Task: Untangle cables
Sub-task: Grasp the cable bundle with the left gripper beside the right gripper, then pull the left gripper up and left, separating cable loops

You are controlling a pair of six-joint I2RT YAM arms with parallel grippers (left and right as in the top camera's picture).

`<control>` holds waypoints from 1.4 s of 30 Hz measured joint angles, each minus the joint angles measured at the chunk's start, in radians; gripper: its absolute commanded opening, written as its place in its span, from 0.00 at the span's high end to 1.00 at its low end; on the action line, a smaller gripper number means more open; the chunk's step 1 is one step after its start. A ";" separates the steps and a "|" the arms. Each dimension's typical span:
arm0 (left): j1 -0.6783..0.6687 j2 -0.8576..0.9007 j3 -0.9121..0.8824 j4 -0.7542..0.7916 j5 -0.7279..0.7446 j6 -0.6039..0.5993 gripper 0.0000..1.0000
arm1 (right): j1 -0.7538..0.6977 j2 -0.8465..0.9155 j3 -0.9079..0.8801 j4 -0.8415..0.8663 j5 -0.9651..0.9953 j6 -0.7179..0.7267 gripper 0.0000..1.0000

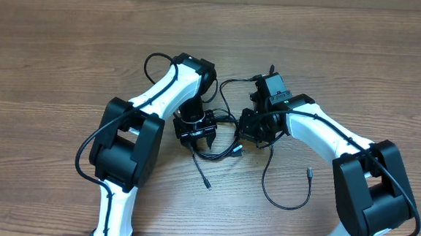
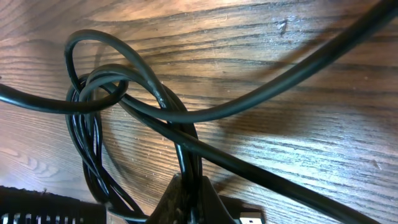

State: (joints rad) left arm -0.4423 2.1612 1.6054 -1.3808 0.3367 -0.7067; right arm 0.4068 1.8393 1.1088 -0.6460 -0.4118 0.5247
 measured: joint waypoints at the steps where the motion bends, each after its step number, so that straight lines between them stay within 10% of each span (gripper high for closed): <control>1: -0.004 0.000 0.000 0.000 -0.011 -0.033 0.55 | 0.000 0.000 0.000 0.000 0.000 0.000 0.96; 11: -0.070 0.000 -0.008 0.033 -0.069 -0.321 0.59 | 0.000 0.000 0.000 0.001 0.001 0.000 0.96; 16: -0.084 0.000 -0.024 0.072 -0.095 -0.369 0.75 | 0.000 0.000 0.000 0.002 0.002 0.000 0.96; 24: -0.084 0.000 -0.027 0.075 -0.121 -0.414 0.74 | 0.000 0.000 0.000 0.003 0.001 0.000 0.96; 28: -0.088 0.000 -0.027 0.068 -0.136 -0.421 0.96 | 0.000 0.000 0.000 0.003 0.002 0.002 0.96; 42: -0.091 0.000 -0.031 0.088 -0.170 -0.437 0.82 | 0.000 0.000 0.000 0.009 0.003 0.003 0.96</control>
State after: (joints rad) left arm -0.5331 2.1612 1.5742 -1.2930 0.1669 -1.1435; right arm 0.4065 1.8393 1.1088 -0.6373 -0.4091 0.5278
